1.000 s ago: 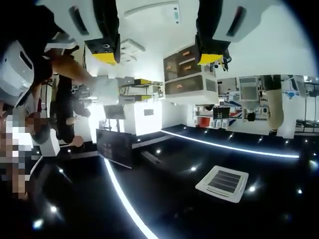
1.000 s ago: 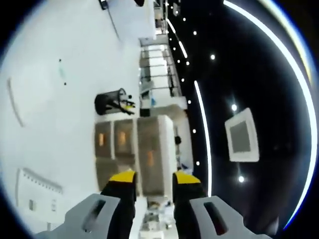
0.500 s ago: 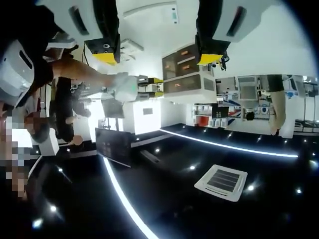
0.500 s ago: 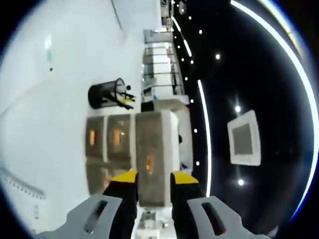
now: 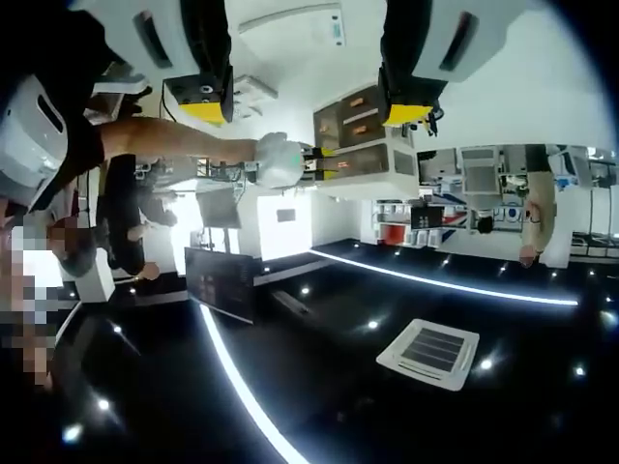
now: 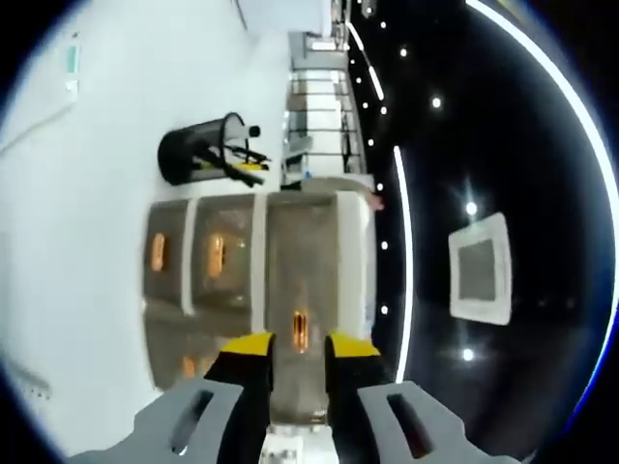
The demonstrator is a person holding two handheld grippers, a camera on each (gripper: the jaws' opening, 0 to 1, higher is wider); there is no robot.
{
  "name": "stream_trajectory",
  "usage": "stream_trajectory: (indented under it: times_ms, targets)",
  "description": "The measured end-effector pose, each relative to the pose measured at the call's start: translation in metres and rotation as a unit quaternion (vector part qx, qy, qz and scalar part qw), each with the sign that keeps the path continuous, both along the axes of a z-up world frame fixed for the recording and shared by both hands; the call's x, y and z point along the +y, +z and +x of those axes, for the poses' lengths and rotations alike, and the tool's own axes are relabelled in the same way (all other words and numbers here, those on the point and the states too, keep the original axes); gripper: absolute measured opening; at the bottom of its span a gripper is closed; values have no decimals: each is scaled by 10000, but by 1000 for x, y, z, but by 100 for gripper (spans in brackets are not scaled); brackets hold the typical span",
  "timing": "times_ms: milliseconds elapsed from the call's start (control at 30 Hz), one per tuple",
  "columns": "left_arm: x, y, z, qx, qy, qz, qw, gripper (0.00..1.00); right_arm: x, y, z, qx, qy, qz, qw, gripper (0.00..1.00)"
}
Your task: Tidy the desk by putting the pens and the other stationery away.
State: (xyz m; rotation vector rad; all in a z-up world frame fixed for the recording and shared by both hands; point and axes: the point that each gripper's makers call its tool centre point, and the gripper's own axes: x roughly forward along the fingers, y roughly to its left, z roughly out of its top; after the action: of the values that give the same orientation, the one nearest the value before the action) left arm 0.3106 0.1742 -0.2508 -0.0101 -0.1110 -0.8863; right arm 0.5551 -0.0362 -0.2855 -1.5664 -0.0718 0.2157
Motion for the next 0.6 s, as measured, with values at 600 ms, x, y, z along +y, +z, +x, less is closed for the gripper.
stream_trajectory:
  times_ms: [600]
  targets:
    - [0,2,-3,-48,-17,-11,10000,61,-1,-4,24,-141,-143,-171,9997,9]
